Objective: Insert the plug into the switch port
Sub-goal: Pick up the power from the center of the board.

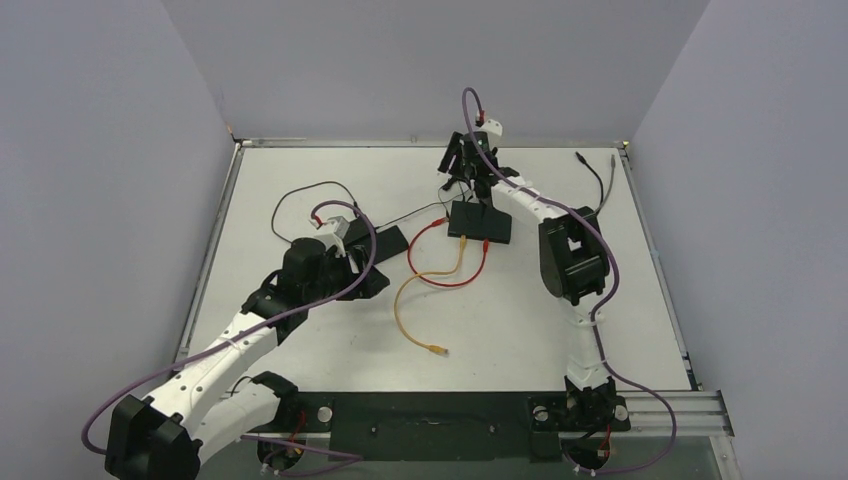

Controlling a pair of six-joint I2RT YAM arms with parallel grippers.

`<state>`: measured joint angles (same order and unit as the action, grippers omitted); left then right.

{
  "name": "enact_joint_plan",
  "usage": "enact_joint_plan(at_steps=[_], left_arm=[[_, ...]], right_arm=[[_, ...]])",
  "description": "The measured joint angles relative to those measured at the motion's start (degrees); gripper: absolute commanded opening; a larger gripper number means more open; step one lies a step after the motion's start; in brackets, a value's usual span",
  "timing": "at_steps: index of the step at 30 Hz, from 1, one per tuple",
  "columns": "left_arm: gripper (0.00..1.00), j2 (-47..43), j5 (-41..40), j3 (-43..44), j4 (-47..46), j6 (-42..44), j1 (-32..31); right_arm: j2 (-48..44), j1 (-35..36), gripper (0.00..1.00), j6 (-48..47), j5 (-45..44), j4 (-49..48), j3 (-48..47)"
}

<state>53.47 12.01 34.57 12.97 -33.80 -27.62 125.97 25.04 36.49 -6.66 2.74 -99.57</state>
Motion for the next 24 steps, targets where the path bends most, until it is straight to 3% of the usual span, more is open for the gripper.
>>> enact_joint_plan(at_steps=[10, 19, 24], left_arm=[[0.68, 1.51, 1.2, 0.0, -0.33, -0.28, 0.72], [0.67, 4.07, 3.08, 0.0, -1.77, -0.31, 1.49], [0.67, 4.79, 3.96, 0.0, -2.51, -0.33, 1.73]], right_arm=[[1.55, -1.81, 0.61, -0.02, -2.51, 2.93, 0.94], [-4.66, -5.95, 0.62, -2.19, -7.28, 6.14, 10.97], [-7.21, -6.14, 0.63, -2.34, -10.29, 7.56, 11.28]])
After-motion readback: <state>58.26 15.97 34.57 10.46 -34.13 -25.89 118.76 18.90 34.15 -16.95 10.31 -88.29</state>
